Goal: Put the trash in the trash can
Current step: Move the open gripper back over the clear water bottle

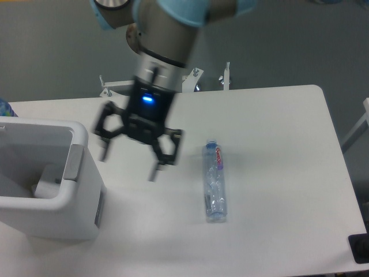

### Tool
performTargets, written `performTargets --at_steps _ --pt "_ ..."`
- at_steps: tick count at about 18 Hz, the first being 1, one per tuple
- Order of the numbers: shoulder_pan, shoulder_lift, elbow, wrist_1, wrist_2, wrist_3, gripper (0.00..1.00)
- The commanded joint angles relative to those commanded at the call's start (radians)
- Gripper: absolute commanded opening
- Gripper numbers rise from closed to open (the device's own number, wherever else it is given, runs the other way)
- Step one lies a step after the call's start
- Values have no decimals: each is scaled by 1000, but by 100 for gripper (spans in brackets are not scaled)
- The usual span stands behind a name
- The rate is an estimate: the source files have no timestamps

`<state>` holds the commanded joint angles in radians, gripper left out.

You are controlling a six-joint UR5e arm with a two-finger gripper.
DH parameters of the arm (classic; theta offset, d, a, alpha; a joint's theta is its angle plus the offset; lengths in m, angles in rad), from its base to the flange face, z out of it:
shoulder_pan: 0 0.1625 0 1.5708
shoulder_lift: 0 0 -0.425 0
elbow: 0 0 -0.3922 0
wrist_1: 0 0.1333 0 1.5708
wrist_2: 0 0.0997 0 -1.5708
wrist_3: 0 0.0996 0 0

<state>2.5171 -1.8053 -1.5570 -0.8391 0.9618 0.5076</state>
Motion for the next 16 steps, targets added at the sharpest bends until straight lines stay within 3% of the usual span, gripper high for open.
performTargets --at_steps 3,7,16 --pt "40 -48 3 0 17 41 100" --pt "43 -101 18 -5 150 52 100" --pt "40 -157 21 -37 264 52 100"
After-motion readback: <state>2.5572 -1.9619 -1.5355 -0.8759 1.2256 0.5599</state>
